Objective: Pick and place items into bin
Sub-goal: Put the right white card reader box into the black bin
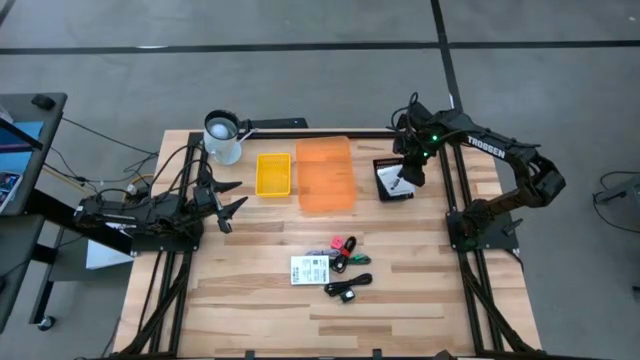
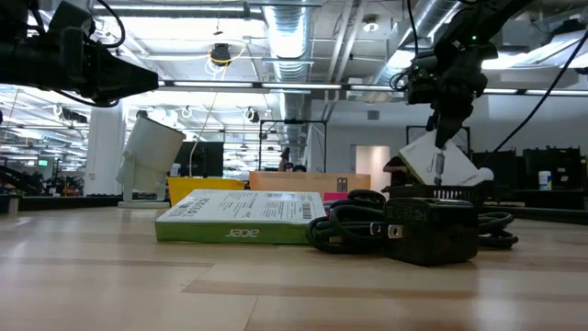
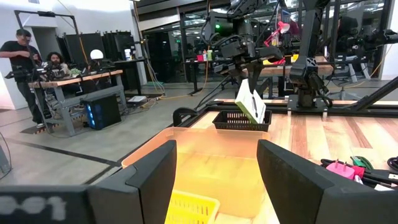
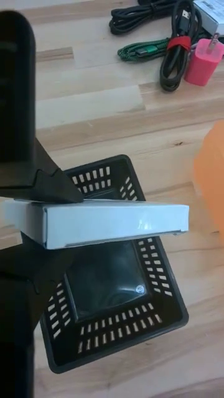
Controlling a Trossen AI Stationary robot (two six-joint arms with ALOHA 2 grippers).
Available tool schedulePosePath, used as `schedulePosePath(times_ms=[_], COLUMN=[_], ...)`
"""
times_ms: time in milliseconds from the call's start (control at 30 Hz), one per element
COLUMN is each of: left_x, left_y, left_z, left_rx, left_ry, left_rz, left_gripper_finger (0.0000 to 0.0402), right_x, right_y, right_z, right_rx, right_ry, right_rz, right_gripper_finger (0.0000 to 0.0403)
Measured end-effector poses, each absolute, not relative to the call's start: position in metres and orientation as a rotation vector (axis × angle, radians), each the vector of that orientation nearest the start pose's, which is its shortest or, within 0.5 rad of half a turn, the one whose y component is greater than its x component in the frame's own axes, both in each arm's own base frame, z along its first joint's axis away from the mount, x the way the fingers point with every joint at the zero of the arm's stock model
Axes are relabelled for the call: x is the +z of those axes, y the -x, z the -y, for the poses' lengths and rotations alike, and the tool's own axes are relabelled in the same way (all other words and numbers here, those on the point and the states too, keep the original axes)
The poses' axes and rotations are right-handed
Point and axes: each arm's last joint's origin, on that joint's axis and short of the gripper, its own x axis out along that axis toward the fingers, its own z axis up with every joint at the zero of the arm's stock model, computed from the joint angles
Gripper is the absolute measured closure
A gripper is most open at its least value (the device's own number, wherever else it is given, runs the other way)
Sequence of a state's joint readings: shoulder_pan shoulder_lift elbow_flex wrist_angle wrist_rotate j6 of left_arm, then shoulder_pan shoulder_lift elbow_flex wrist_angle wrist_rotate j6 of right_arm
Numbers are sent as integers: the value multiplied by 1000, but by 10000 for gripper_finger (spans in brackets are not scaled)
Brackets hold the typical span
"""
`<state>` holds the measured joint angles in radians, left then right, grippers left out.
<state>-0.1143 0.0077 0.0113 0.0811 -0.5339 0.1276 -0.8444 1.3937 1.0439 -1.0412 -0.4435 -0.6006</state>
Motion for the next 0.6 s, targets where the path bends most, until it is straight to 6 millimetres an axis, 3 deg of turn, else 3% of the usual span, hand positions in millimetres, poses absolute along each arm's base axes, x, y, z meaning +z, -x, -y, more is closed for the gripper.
schedulePosePath(times_ms=[600], left_x=[174], left_y=[-94], left_z=[-4], left_rx=[424], left_ry=[-98], left_rz=[54], left_gripper_finger=[187], right_x=[244], right_y=[-171], right_z=[171], right_rx=[36], right_ry=[-335], right_rz=[-1095], right_gripper_finger=[314])
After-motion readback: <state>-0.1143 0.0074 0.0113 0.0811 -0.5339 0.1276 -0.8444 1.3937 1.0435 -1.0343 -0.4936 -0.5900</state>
